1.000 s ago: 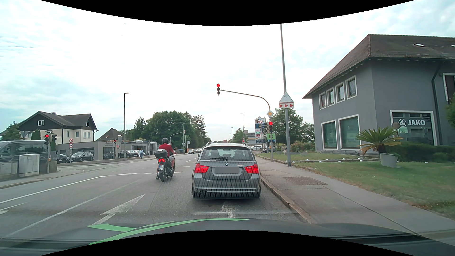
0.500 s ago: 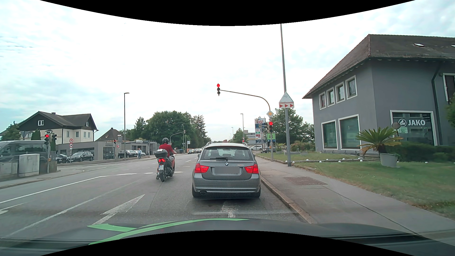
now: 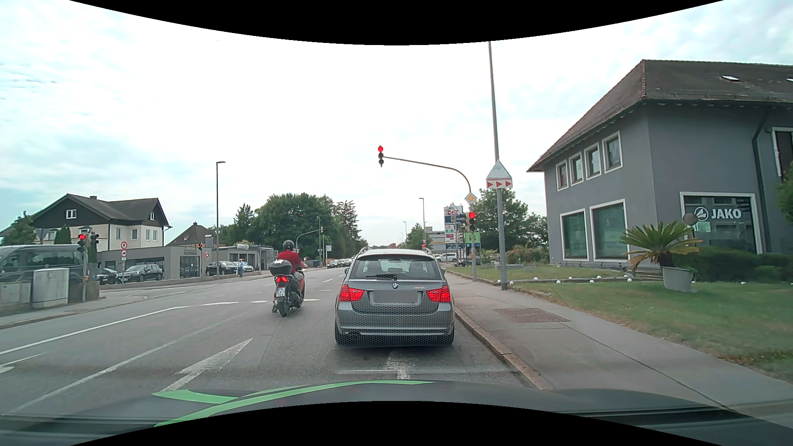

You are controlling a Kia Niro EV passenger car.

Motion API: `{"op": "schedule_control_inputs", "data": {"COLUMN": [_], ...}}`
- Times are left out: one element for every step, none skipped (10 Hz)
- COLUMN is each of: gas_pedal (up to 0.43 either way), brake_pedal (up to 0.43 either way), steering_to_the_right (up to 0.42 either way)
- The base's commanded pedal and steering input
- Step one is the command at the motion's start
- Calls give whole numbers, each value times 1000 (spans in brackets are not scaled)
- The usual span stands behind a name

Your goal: Follow the waypoints while adhering to traffic rules and regulations

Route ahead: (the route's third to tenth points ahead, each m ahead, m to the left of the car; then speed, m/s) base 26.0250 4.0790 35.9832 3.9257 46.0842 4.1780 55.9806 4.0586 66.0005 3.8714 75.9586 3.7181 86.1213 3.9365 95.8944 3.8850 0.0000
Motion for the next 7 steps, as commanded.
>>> {"op": "schedule_control_inputs", "data": {"gas_pedal": [0,0,0,0,0,0,0], "brake_pedal": [378,378,378,378,378,378,378], "steering_to_the_right": [1,1,1,1,1,1,1]}}
